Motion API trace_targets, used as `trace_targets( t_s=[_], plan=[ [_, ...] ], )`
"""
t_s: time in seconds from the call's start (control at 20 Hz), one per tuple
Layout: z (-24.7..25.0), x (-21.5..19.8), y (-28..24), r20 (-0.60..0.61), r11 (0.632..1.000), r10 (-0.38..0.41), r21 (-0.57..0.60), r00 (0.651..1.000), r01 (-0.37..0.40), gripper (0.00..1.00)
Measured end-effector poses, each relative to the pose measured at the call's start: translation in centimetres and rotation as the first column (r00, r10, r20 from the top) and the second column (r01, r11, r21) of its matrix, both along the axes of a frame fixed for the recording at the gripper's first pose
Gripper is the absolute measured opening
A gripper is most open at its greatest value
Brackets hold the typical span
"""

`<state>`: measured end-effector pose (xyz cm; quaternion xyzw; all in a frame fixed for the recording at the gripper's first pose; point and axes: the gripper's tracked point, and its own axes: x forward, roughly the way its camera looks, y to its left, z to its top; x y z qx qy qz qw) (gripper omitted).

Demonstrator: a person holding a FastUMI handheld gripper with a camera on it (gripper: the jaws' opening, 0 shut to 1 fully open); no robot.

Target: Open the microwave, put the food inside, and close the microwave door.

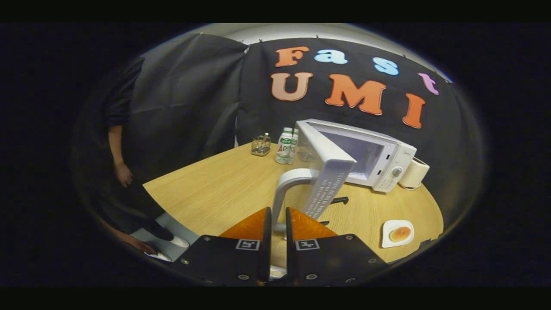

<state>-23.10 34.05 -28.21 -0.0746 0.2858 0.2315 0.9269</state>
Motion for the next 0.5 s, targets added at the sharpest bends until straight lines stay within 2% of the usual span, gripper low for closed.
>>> trace_targets(
  t_s=[0.3, 0.5],
  plan=[
    [2.6, -1.2, -3.0, -0.041, 0.999, -0.009, 0.03, 0.999, 0.01, 0.16],
    [2.7, 0.3, -7.6, -0.042, 0.992, -0.123, 0.013, 0.992, 0.123, 0.18]
  ],
)
